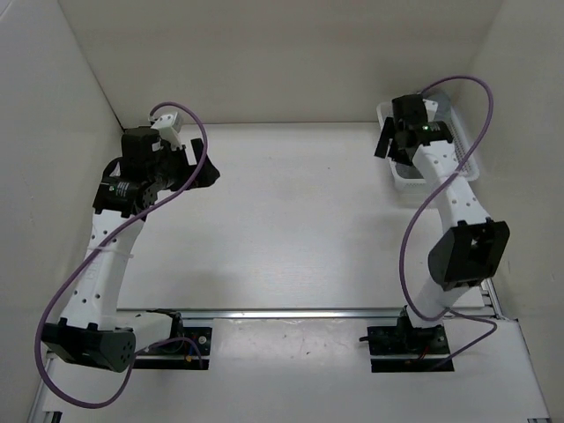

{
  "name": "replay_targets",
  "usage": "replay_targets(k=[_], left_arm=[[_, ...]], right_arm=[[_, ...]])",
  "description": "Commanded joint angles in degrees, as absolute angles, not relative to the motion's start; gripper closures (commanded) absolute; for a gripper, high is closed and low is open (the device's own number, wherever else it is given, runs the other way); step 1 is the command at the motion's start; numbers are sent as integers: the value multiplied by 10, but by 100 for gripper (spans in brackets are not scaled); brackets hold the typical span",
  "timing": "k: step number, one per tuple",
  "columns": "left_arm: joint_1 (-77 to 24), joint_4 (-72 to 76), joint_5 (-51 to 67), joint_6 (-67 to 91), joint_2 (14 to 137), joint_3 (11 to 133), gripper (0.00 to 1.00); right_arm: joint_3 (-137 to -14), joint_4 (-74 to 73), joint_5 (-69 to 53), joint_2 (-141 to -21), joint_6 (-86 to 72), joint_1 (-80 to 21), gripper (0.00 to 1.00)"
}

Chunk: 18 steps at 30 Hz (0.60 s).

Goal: Fold and stack the shorts
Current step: Grab the shorts from the pile

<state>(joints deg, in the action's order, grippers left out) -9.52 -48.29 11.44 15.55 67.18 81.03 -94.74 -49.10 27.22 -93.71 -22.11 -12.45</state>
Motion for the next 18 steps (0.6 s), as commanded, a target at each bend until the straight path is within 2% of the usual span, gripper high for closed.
replay_targets(k=[1, 6, 12, 15, 18], left_arm=[[-97, -500, 121, 156, 684, 815, 1], [-97, -514, 115, 149, 712, 829, 1], [-97, -509, 105, 135, 766, 861, 1], [-97, -514, 49, 142, 785, 874, 1], [-97, -514, 30, 142, 790, 888, 1]], right_arm=[[-1043, -517, 255, -1008, -232, -64, 0], [-1201, -535, 192, -1168, -235, 5, 0], [-1359, -556, 217, -1328, -228, 39, 0], [-1417, -531, 217, -1379, -253, 59, 0], [-1424, -475, 212, -1400, -267, 73, 10]])
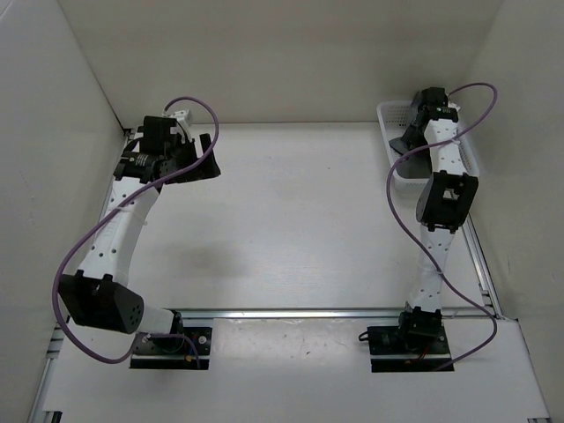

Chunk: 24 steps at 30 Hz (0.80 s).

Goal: Fold and stack the shorts
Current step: Grab the shorts from the pile

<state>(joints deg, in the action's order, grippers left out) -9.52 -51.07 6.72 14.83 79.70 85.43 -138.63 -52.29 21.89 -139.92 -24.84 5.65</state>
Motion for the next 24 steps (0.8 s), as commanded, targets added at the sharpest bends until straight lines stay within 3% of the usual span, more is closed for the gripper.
replay_targets(k=[1, 2, 4, 5, 8, 21, 24], left_arm=[[-97, -514, 24, 142, 790, 888, 1], [-97, -514, 24, 142, 797, 893, 1], [-97, -519, 24, 142, 804, 898, 1], [-97, -519, 18, 142, 819, 898, 1], [-97, -533, 18, 142, 831, 904, 1], [-97, -533, 47, 183, 748, 850, 1], [-97, -533, 53, 183, 718, 845, 1]], right_arm=[[-1416, -461, 212, -1400, -267, 73, 17], [-1416, -450, 212, -1406, -267, 73, 33], [-1416, -429, 228, -1412, -262, 73, 51], [-1416, -429, 234, -1418, -262, 73, 67], [-1416, -416, 216, -1405, -241, 73, 100], [-1262, -424, 89, -1087, -171, 57, 100], [-1293, -441, 47, -1009, -148, 33, 100]])
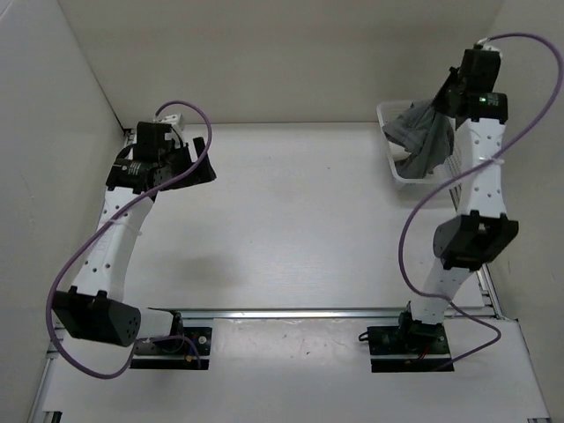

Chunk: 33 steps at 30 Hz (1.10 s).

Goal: Fold and stack the shorts
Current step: Grab the shorts from the pile, then move the shorts to the center of the board

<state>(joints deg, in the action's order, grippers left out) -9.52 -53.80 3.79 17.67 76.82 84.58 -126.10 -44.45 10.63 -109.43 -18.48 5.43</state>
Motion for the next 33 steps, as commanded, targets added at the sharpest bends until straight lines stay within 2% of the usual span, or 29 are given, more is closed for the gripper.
replay_targets(k=[1, 5, 9, 12, 13, 18, 19, 20, 21, 22, 24, 26, 27, 28, 30, 31, 32, 33], left_arm=[[-97, -533, 47, 183, 711, 845, 1], [-91, -539, 52, 196, 705, 845, 1], [-69, -581, 79, 201, 728, 894, 1], [-52, -611, 64, 196, 733, 931, 1], [-52, -617, 52, 196, 733, 939, 1], [-12, -624, 61, 196, 728, 956, 1], [-7, -624, 70, 196, 728, 956, 1], [-7, -624, 86, 196, 728, 949, 1], [-7, -616, 97, 196, 728, 943, 1], [-7, -603, 107, 204, 728, 926, 1], [-29, -589, 124, 220, 723, 902, 1], [-64, -554, 153, 249, 722, 849, 1], [-76, -539, 169, 258, 722, 827, 2], [-91, -527, 179, 266, 722, 808, 10], [-149, -512, 174, 285, 739, 767, 23], [-169, -505, 169, 291, 744, 752, 32], [-204, -499, 169, 297, 744, 738, 46], [-220, -492, 169, 313, 744, 701, 50]], right_arm=[[-1317, -462, 35, -1000, -135, 14, 100], [-1433, -484, -39, -963, -130, -40, 100], [-1470, -459, -126, -918, -172, -70, 100], [-1412, -418, -192, -879, -209, -84, 100], [-1359, -408, -204, -869, -216, -91, 100], [-1167, -381, -203, -841, -215, -144, 100], [-1135, -381, -190, -841, -202, -153, 93], [-1102, -387, -175, -865, -189, -161, 39], [-1101, -401, -159, -881, -160, -173, 18], [-1101, -451, -109, -899, -155, -173, 11], [-1125, -496, -70, -936, -155, -178, 5], [-1099, -494, -47, -915, -168, -178, 5], [-1042, -479, -31, -900, -168, -185, 9], [-1008, -461, -31, -883, -175, -185, 18], [-907, -414, -24, -833, -196, -191, 52], [-877, -405, -24, -820, -204, -191, 81], [-849, -399, -43, -802, -210, -191, 89], [-825, -399, -48, -795, -210, -191, 93]])
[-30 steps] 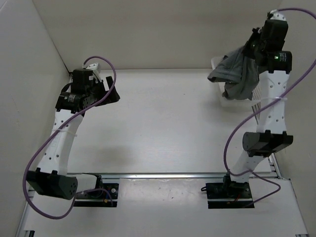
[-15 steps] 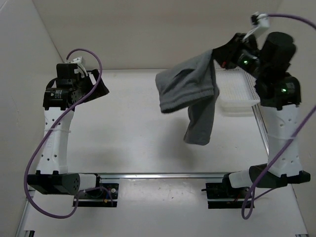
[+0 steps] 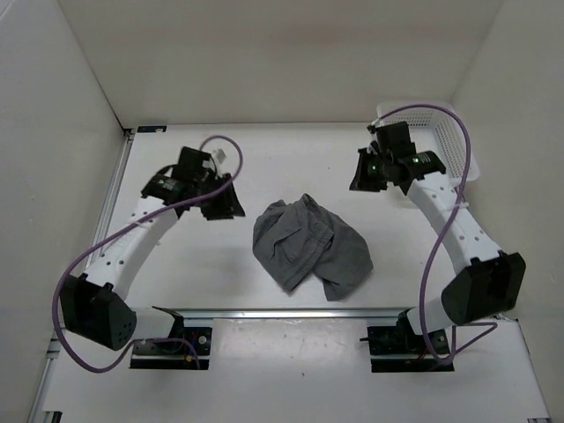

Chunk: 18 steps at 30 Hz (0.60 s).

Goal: Fold and stack the shorts
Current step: Move the shorts to the center of the board, then flatten the shorts out

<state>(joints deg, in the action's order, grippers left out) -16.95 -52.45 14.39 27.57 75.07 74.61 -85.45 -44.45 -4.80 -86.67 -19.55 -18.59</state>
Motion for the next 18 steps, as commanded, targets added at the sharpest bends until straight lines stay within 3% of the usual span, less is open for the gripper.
replay_targets(k=[1, 2, 3, 4, 7, 11, 18], left_arm=[[-236, -475, 175, 322, 744, 680, 51], [-253, -464, 175, 332, 737, 659, 50], [-285, -453, 184, 357, 737, 621, 29], [-301, -441, 193, 372, 737, 605, 17], [-378, -417, 200, 413, 746, 572, 0], [-463, -391, 177, 441, 790, 553, 0], [-494, -320, 149, 442, 890, 541, 0]], right_arm=[[-782, -399, -48, -789, -210, -191, 93], [-759, -399, -48, -777, -217, -191, 92], [-738, -399, -48, -770, -223, -191, 88], [-696, -399, -68, -765, -223, -191, 76], [-634, -384, -98, -757, -237, -191, 52], [-607, -371, -106, -757, -244, -191, 35], [-618, -371, -112, -769, -239, -191, 29]])
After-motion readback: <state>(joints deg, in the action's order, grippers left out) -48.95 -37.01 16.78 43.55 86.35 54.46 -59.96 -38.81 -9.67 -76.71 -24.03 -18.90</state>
